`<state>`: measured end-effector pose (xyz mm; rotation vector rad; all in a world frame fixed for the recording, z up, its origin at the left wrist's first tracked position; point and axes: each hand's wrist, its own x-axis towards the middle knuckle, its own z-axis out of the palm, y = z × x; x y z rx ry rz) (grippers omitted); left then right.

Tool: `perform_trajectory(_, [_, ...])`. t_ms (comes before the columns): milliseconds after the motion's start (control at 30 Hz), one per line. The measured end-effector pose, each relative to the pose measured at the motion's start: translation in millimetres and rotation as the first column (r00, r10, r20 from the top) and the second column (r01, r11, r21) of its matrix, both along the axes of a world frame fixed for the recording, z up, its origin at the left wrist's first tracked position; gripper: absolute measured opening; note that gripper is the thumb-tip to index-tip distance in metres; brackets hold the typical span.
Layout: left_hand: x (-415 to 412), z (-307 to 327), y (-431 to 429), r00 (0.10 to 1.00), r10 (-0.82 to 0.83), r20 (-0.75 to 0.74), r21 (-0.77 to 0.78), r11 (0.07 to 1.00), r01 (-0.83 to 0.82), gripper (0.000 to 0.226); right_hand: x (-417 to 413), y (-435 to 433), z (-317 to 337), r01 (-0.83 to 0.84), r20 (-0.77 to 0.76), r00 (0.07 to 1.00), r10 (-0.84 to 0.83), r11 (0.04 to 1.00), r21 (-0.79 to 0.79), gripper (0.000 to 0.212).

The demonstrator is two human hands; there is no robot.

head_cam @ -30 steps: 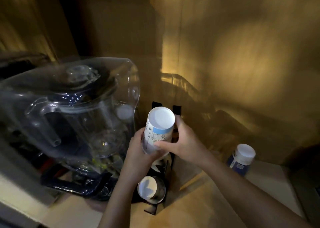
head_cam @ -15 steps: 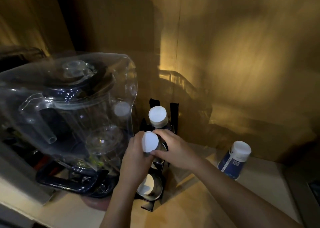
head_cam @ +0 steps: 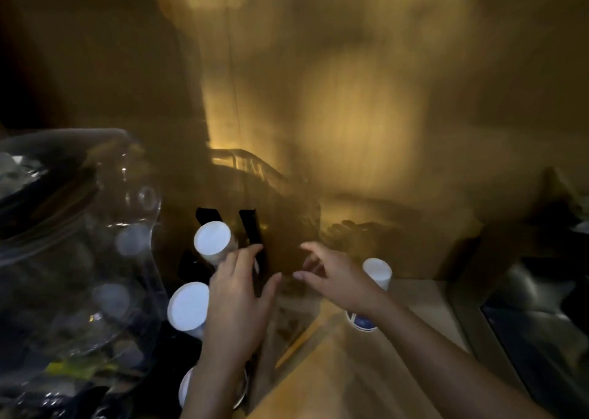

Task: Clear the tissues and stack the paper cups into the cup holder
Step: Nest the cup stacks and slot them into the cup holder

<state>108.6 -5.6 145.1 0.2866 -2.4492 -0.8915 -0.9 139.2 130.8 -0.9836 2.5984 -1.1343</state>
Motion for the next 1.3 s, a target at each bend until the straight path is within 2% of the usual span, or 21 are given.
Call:
perform_trajectory(167, [-50.0, -27.7, 41.9, 0.979, -0.205, 0.009, 0.155, 0.967, 0.201, 0.056, -22.6, 51.8, -18.1, 0.214, -0.014, 0.977, -0.214, 0.977, -0.018, 0.046])
perform_trajectory(300, [-88.5, -67.7, 69.6, 0.958, -0.277, 0.074, 0.26, 0.933, 0.25, 0.063, -39.8, 85.0, -36.0, 0.341, -0.021, 0.939, -0.342, 0.94, -0.023, 0.042])
perform_trajectory(367, [-108.0, -86.8, 81.8, 0.936, -0.323, 0.137, 0.301, 0.914, 0.272, 0.068, -51.0, 95.9, -45.0, 0.387, -0.01, 0.922, -0.387, 0.922, 0.008, 0.048])
perform_trajectory(467, [-133.1, -109.6, 96.4, 0.881, -0.416, 0.224, 0.346, 0.879, 0.327, 0.059, -68.3, 104.5, -60.8, 0.428, 0.057, 0.899, -0.434, 0.899, 0.09, 0.069])
perform_trajectory(667, [-166.2, -142.2, 113.6, 0.819, -0.483, 0.309, 0.421, 0.842, 0.338, 0.06, -82.4, 106.8, -97.6, 0.434, 0.325, 0.848, -0.419, 0.9, 0.03, 0.083])
perform_trajectory(833, [-173.6, -166.5, 118.9, 0.745, -0.514, 0.425, 0.477, 0.827, 0.298, 0.073, -78.1, 106.8, -112.0, 0.418, 0.349, 0.856, -0.382, 0.908, -0.031, 0.063])
perform_trajectory(1000, [-156.9, -188.5, 119.5, 0.742, -0.46, 0.488, 0.536, 0.829, 0.16, 0.089, -63.4, 108.3, -127.8, 0.427, 0.453, 0.815, -0.362, 0.903, -0.046, 0.074])
perform_trajectory(1133, [-139.3, -195.3, 113.5, 0.756, -0.473, 0.453, 0.646, 0.759, 0.087, 0.086, -52.0, 103.3, -130.3, 0.397, 0.423, 0.835, -0.351, 0.917, -0.023, 0.072])
perform_trajectory(1300, [-123.0, -190.9, 101.2, 0.81, -0.483, 0.332, 0.715, 0.689, 0.118, 0.079, -43.2, 95.1, -117.5, 0.357, 0.377, 0.874, -0.307, 0.932, -0.068, 0.068])
